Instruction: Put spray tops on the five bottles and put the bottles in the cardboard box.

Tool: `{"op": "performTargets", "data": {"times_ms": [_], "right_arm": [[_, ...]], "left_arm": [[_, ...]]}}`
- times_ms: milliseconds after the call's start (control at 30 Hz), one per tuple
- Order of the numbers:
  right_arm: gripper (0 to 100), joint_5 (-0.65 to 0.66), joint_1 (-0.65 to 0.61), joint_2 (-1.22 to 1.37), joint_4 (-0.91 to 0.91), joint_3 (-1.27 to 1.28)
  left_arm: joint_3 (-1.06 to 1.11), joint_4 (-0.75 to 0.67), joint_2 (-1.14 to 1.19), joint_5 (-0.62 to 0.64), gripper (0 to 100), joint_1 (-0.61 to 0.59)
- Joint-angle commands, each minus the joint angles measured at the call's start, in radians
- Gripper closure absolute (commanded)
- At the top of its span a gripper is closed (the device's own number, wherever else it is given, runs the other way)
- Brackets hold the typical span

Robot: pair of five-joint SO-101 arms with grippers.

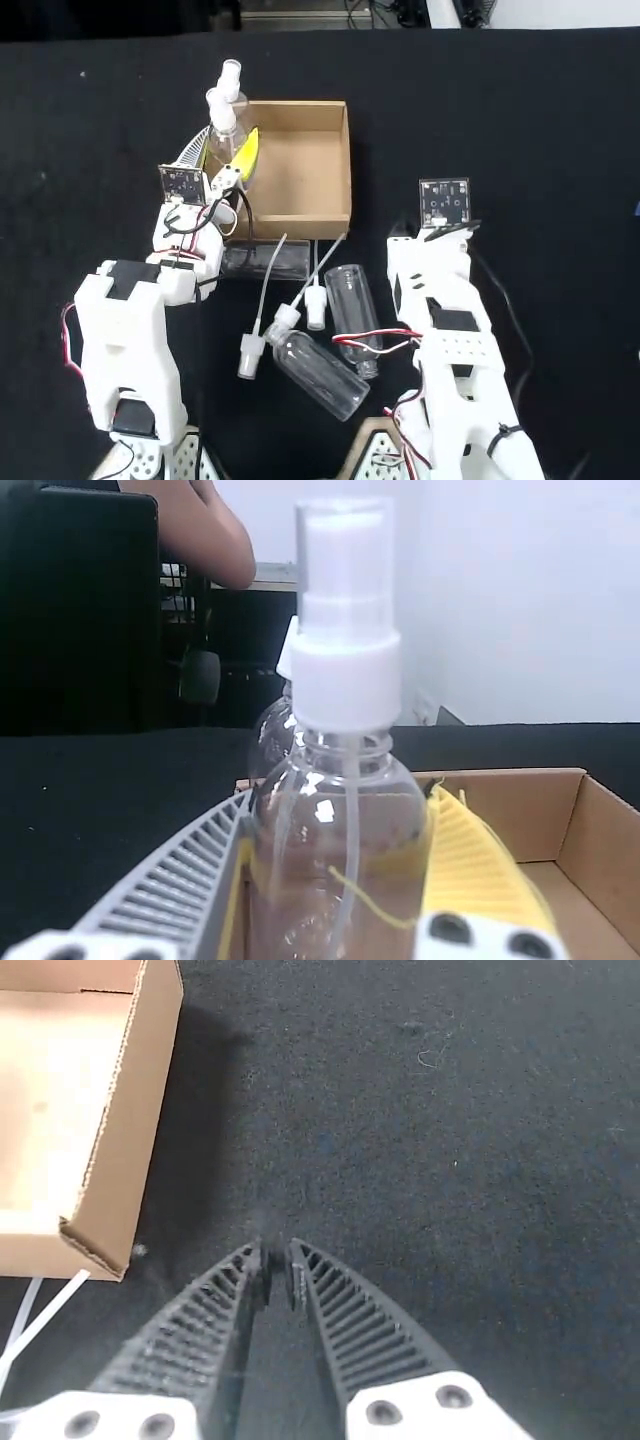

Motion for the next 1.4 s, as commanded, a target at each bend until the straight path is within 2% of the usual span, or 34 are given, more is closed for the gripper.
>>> {"op": "performTargets", "data": {"times_ms": [0,133,533,767,1367], "right_arm": [[98.7,0.008,0.014,-0.012,-0.029,-0.007],[98.7,0.008,0.014,-0.012,-0.029,-0.007],[98.7,0.008,0.014,-0.012,-0.029,-0.007],[98.7,0.008,0.014,-0.012,-0.029,-0.007],[98.7,0.008,0.015,-0.012,-0.029,-0.005]], "left_arm": [[-0.004,-0.014,-0.008,-0.011,73,-0.002],[-0.004,-0.012,-0.008,-0.008,62,-0.002],[-0.002,-0.018,-0.014,-0.003,64,-0.004],[0.093,0.018,-0.218,-0.003,64,-0.004],[0.137,1.036,-0.856,-0.002,64,-0.008]]}}
